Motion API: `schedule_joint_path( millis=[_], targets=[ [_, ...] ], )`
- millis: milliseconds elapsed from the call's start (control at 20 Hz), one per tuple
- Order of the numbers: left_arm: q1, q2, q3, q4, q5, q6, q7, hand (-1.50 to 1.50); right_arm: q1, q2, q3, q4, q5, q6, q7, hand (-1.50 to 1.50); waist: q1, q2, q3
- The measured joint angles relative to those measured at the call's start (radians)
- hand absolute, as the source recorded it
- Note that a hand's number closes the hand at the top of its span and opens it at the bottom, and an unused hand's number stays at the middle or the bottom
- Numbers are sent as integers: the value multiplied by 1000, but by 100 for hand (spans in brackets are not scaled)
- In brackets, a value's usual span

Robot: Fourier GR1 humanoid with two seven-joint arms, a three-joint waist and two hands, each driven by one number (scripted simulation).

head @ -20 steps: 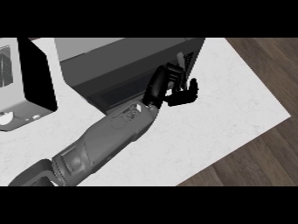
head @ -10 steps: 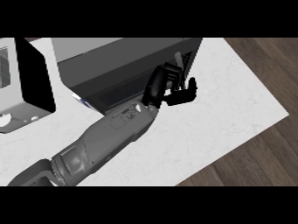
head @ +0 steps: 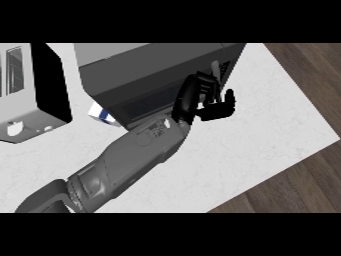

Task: Pick up the milk, place it into the microwave and close the microwave

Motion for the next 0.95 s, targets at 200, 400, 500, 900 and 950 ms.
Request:
schedule_joint_path(
  millis=[200, 400, 500, 900, 950],
  targets=[
    [-13, 0, -27, 2, 19, -34, -7, 150, 6, -11, -32, -1, -17, -12, 5, -150, 23, 2, -1],
    [-23, 1, -47, 6, 37, -74, -14, 150, 20, -22, -57, -11, -30, -19, 12, -150, 42, 2, -1],
    [-26, 1, -58, 11, 44, -91, -17, -150, 25, -27, -67, -18, -36, -22, 17, -150, 53, 1, -2],
    [-24, 1, -86, 4, 81, -139, -41, -150, 58, -35, -106, -47, -66, -39, 32, -150, 91, -7, -3],
    [-23, 1, -88, 3, 84, -145, -46, -150, 62, -36, -109, -51, -70, -39, 34, -150, 97, -7, -3]
  ],
)
